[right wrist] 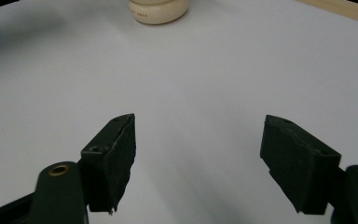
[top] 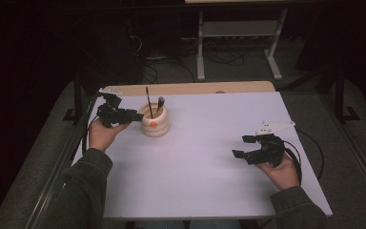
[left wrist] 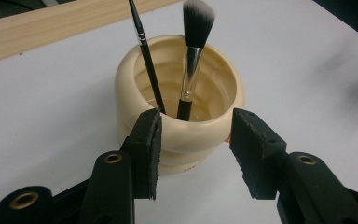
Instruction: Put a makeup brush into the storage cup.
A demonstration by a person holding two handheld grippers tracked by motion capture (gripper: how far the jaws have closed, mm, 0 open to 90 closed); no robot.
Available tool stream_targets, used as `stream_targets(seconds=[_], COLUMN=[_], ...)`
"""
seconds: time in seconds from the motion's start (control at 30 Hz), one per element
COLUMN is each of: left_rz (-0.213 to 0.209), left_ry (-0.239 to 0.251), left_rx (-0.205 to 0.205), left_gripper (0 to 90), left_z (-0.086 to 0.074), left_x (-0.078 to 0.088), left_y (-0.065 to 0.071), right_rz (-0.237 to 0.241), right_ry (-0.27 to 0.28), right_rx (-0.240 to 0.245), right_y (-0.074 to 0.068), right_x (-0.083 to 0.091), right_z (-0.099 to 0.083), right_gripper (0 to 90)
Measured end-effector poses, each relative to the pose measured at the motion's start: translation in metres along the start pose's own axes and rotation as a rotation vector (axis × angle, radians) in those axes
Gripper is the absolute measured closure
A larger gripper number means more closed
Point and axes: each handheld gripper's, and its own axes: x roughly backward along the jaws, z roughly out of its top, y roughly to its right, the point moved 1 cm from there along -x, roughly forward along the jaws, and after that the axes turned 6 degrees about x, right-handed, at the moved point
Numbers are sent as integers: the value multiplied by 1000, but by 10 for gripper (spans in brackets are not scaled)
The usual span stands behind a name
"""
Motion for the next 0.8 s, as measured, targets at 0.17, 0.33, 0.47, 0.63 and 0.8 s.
stream_targets(seconds=[0.17,0.33,0.47,0.63,0.8], left_rz=[-5,-8,-15,-27,-30], left_ry=[-2,2,1,6,7], left_rx=[-7,-6,-14,-23,-23], left_gripper=[523,520,517,515,513], left_z=[-2,-5,-7,-10,-13], left_x=[0,0,0,0,0], left_y=[3,6,7,12,13], right_rz=[-6,-14,-14,-17,-21], right_ry=[2,4,6,3,4], right_rx=[-1,-5,-4,-3,-5], right_y=[0,1,2,2,2], right_x=[1,3,2,2,2], right_z=[0,-1,-1,-1,-1], right_gripper=[253,253,252,252,251])
